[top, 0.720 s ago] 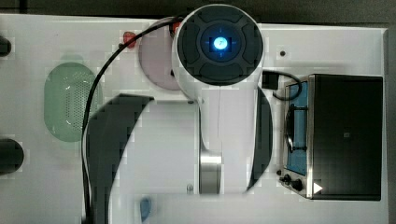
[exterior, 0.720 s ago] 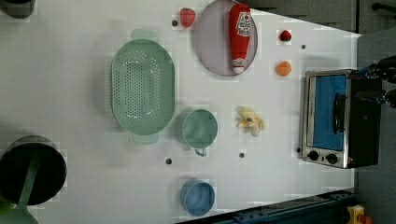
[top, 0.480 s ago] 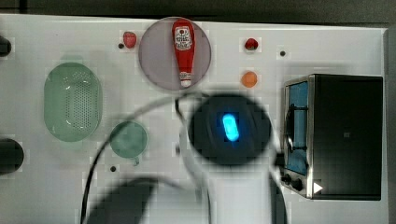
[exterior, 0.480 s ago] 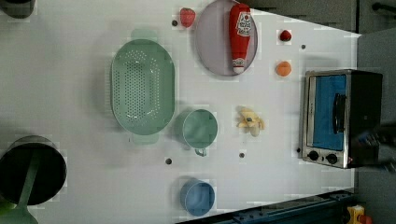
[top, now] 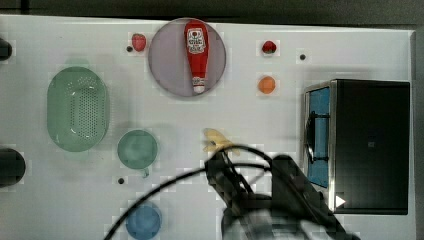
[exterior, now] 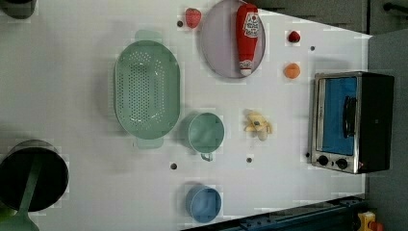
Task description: Pick Banana and place it in mug.
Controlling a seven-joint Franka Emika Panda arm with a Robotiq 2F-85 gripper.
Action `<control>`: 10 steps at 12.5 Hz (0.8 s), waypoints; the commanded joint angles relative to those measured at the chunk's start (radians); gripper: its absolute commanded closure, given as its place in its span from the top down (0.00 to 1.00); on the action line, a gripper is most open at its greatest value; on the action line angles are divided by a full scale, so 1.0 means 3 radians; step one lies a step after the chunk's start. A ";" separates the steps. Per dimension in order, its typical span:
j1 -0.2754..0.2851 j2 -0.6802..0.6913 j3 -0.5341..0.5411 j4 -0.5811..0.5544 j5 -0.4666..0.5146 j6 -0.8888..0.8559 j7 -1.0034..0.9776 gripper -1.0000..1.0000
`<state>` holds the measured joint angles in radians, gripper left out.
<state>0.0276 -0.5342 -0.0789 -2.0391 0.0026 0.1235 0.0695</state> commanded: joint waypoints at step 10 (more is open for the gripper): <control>-0.0001 0.1750 0.0007 -0.1258 -0.0031 0.2117 -0.2189 1.00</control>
<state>0.0394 0.0204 -0.0839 -2.4316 -0.0332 0.7178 -0.4216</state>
